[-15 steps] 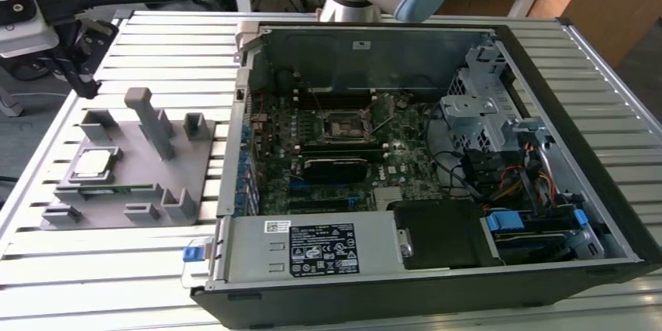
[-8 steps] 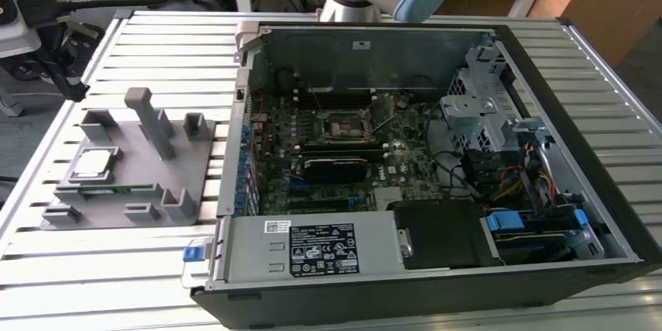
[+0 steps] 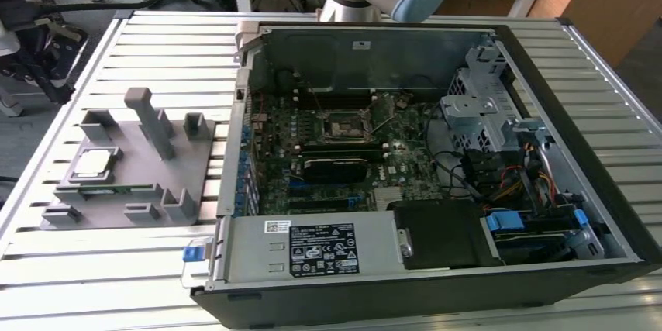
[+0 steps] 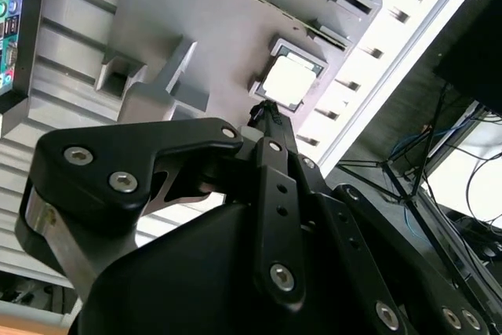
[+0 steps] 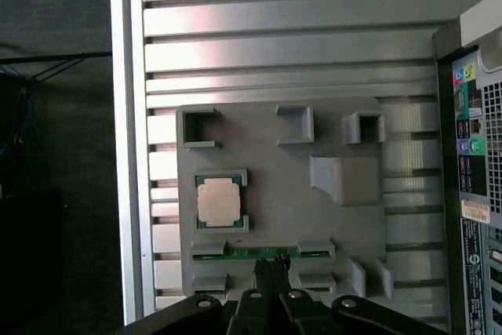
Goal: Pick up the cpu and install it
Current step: 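Reach for the cpu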
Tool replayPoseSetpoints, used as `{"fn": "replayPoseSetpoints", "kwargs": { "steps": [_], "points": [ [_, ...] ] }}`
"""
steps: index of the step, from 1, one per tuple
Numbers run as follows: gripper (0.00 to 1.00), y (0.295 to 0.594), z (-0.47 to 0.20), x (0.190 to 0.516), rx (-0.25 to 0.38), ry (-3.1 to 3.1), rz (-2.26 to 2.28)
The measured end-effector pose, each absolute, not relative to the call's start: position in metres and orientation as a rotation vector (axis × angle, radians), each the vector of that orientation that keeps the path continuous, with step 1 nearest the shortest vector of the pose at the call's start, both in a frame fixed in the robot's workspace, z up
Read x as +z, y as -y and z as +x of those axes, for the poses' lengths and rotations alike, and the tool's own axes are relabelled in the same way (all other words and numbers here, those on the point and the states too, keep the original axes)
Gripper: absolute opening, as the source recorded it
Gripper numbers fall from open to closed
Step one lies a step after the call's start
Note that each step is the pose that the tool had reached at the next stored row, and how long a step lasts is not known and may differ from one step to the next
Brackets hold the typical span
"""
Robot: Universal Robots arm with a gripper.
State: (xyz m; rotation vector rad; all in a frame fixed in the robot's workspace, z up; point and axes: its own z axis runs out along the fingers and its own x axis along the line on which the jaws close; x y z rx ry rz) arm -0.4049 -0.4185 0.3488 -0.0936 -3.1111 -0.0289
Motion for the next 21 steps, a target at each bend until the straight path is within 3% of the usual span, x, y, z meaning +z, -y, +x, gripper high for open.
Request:
{"fn": "replayPoseSetpoints", "kwargs": {
  "steps": [21],
  "points": [
    [0.11, 0.417, -0.451, 0.345, -0.016, 3.119, -0.076]
  ]
}}
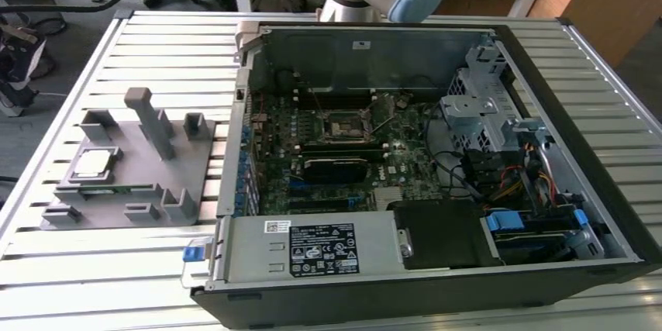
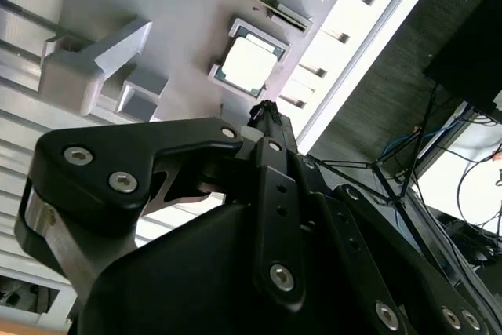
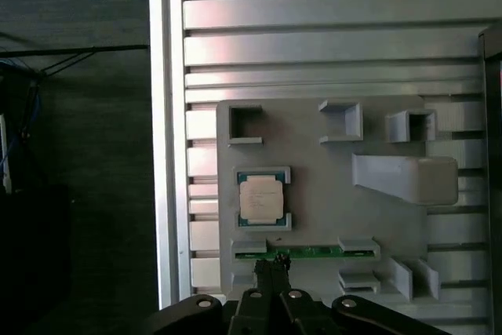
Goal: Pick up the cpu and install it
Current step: 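Reach for the cpu, then pick up the cpu and move it towards the insertion slot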
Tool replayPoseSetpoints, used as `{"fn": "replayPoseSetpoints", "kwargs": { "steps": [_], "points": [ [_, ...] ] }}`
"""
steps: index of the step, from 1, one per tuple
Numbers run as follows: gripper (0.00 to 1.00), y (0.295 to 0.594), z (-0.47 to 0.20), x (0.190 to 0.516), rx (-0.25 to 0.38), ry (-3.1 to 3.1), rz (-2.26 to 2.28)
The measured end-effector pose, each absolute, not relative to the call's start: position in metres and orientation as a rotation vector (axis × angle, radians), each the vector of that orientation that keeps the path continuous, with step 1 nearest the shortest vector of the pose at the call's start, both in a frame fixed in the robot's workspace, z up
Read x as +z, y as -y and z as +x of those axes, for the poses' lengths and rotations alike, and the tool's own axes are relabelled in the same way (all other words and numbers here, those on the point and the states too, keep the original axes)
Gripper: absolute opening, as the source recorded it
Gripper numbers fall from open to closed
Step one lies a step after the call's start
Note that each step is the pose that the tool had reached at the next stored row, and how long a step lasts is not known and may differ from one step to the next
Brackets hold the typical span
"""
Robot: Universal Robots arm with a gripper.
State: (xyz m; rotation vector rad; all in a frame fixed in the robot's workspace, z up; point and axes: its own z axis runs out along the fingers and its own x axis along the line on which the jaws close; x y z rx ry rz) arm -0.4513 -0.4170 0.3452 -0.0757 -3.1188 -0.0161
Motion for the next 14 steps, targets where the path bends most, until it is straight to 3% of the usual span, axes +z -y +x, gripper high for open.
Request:
{"fn": "replayPoseSetpoints", "kwargs": {
  "steps": [14],
  "points": [
    [0.11, 0.4159, -0.4621, 0.3401, -0.010, 3.120, 0.104]
  ]
}}
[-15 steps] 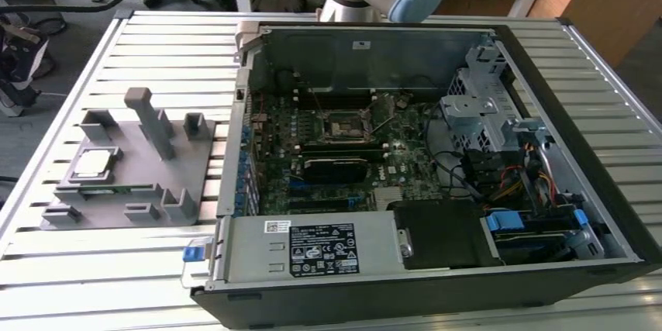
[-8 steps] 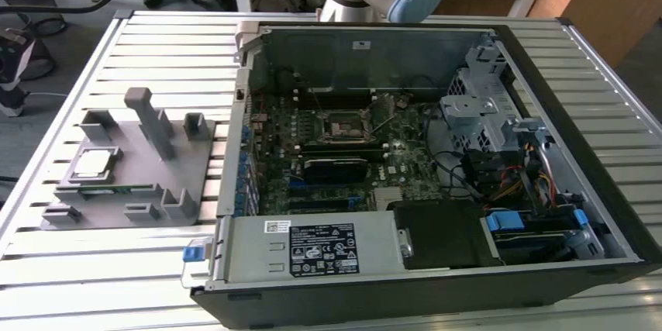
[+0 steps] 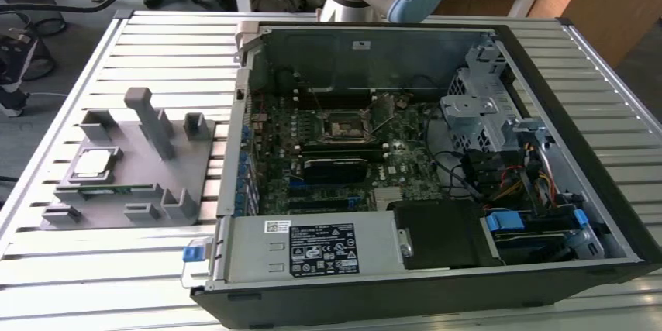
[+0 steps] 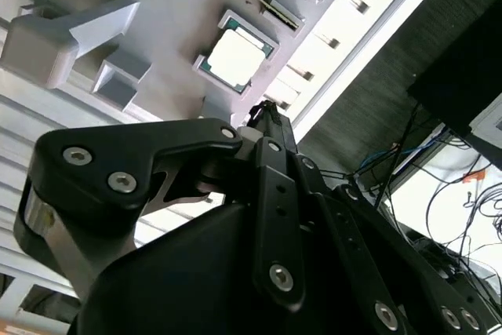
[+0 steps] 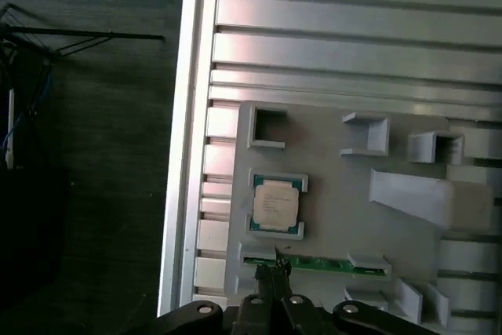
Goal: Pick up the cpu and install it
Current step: 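Pick up the cpu and move it towards the insertion slot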
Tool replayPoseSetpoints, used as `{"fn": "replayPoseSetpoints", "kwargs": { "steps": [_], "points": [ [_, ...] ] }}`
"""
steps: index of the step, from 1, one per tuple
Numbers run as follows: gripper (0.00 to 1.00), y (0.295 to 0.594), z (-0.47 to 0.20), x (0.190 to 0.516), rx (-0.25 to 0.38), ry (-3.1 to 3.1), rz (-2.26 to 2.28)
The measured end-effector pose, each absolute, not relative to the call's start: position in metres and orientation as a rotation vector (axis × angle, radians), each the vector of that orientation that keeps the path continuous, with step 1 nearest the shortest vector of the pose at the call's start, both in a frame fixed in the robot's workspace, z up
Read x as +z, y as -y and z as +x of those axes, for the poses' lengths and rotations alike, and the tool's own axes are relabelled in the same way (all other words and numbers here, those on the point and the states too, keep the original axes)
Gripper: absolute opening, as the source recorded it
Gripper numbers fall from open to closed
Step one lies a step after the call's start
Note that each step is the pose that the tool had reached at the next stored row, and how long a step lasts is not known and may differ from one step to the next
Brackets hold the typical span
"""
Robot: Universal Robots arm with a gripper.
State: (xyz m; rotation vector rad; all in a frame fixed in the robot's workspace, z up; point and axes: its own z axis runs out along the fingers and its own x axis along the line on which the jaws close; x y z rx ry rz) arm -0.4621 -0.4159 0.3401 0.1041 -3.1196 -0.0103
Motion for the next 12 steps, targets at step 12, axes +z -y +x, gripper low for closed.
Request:
{"fn": "replayPoseSetpoints", "kwargs": {
  "steps": [12],
  "points": [
    [0.17, 0.4153, -0.4616, 0.3300, 0.034, 3.140, 0.010]
  ]
}}
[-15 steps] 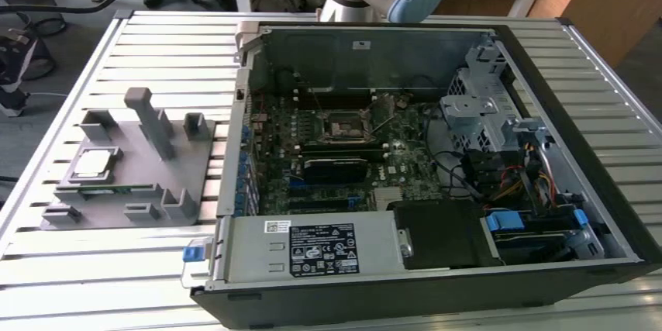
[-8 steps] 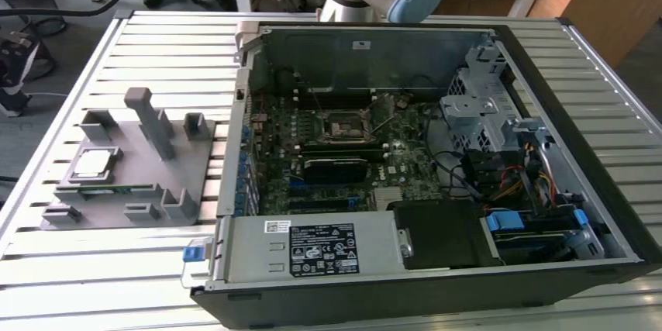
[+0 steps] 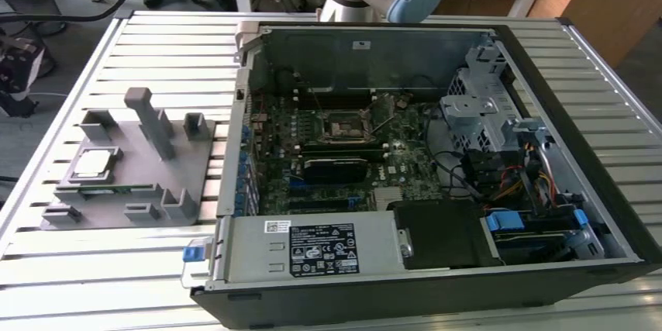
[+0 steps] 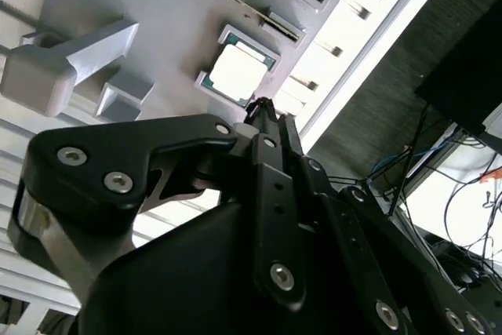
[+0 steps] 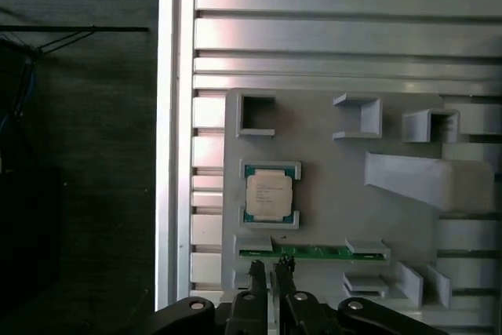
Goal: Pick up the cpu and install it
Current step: 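Pick up the cpu and move it towards the insertion slot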
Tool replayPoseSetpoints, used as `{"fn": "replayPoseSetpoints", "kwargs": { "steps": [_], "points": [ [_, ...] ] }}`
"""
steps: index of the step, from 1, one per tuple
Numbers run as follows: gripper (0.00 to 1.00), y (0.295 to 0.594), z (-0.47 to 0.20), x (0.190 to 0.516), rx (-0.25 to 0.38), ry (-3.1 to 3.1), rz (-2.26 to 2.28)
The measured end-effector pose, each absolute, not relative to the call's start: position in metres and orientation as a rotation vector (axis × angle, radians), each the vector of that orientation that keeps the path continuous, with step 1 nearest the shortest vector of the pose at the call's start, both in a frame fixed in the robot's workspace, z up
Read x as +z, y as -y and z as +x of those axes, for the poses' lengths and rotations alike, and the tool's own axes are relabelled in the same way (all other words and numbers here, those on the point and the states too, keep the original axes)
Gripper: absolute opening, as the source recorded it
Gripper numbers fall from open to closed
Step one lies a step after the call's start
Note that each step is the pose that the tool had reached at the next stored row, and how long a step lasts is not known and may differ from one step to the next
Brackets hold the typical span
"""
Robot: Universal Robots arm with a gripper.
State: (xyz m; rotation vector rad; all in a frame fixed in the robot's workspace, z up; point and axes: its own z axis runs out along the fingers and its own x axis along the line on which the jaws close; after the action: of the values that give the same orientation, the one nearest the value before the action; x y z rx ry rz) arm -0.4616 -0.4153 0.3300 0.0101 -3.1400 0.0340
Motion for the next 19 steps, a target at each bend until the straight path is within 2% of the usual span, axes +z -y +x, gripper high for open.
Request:
{"fn": "replayPoseSetpoints", "kwargs": {
  "steps": [1, 3, 4, 6, 7, 8, 19],
  "points": [
    [0.17, 0.415, -0.462, 0.329, 0.034, 3.145, 0.010],
    [0.29, 0.415, -0.462, 0.327, 0.032, 3.149, 0.010],
    [0.29, 0.415, -0.462, 0.326, 0.030, 3.150, 0.010],
    [0.41, 0.415, -0.462, 0.324, 0.025, 3.151, 0.010],
    [0.41, 0.415, -0.462, 0.322, 0.021, 3.151, 0.010],
    [0.47, 0.415, -0.462, 0.321, 0.017, 3.151, 0.010],
    [0.47, 0.415, -0.462, 0.313, 0.011, 3.151, 0.010]
  ]
}}
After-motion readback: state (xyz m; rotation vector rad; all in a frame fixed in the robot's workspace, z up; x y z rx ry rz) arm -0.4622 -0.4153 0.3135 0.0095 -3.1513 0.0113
